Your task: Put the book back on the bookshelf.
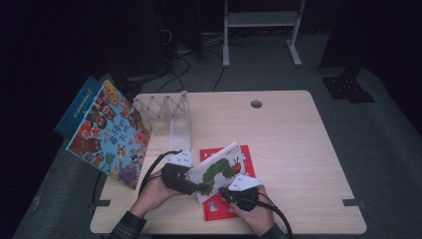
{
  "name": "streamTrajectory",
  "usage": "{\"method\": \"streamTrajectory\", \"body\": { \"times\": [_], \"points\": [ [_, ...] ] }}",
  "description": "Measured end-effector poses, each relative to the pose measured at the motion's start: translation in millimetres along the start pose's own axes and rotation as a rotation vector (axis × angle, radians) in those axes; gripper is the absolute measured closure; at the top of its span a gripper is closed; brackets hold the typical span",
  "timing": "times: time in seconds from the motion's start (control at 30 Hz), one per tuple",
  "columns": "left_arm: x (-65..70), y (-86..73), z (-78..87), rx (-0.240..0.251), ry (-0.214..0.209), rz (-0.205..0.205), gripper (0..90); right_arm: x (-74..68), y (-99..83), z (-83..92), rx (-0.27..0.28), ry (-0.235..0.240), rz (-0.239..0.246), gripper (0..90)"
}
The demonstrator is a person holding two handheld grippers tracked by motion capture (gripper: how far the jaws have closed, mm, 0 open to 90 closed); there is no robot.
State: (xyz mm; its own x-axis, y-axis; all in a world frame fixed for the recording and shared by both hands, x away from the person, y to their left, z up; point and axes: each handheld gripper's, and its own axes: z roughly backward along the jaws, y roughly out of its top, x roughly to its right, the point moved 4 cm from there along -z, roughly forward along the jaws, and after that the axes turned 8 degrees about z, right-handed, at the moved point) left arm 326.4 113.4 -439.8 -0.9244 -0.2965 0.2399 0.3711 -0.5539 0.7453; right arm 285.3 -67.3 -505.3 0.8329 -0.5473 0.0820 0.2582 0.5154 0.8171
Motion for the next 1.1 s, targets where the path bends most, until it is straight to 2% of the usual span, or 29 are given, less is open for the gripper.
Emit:
{"method": "streamTrajectory", "body": {
  "times": [0.1,0.23,0.33,0.47,0.63,0.7,0.77,0.83,0.97,1.1],
  "points": [
    [0.7,-1.1,-1.9,-0.02,0.017,-0.021,51.8,-0.4,-0.1,0.2,-0.002,0.001,-0.003,89.4],
    [0.5,-0.2,-1.2,-0.017,0.032,-0.034,59.8,-0.7,-0.1,0.3,-0.003,0.001,-0.008,89.4],
    [0.7,0.7,-0.7,-0.026,0.058,-0.053,61.1,-1.1,0.3,-0.2,-0.002,-0.002,-0.005,89.4],
    [-0.6,1.1,-0.2,-0.018,0.081,-0.073,63.2,-1.9,0.9,-0.8,-0.001,-0.003,-0.008,89.3],
    [2.1,3.4,0.5,0.002,0.115,-0.129,69.1,-2.7,0.9,-0.7,-0.004,-0.004,-0.011,89.2],
    [1.9,2.7,0.3,0.012,0.095,-0.119,71.1,-2.7,0.9,-0.7,-0.004,-0.004,-0.012,89.1],
    [1.5,1.3,0.1,0.015,0.097,-0.109,70.8,-2.9,0.9,-0.6,-0.004,-0.004,-0.012,89.1],
    [0.9,-0.7,0.3,0.011,0.089,-0.095,67.9,-2.3,0.8,-0.6,-0.003,-0.005,-0.005,89.1],
    [-2.5,-5.0,1.4,0.013,0.102,-0.043,58.4,-2.3,0.6,-0.2,-0.004,-0.005,-0.006,88.9],
    [-3.3,-9.2,1.0,0.0,0.069,-0.025,59.4,-1.9,0.2,0.0,-0.003,-0.006,-0.002,88.6]
  ]
}}
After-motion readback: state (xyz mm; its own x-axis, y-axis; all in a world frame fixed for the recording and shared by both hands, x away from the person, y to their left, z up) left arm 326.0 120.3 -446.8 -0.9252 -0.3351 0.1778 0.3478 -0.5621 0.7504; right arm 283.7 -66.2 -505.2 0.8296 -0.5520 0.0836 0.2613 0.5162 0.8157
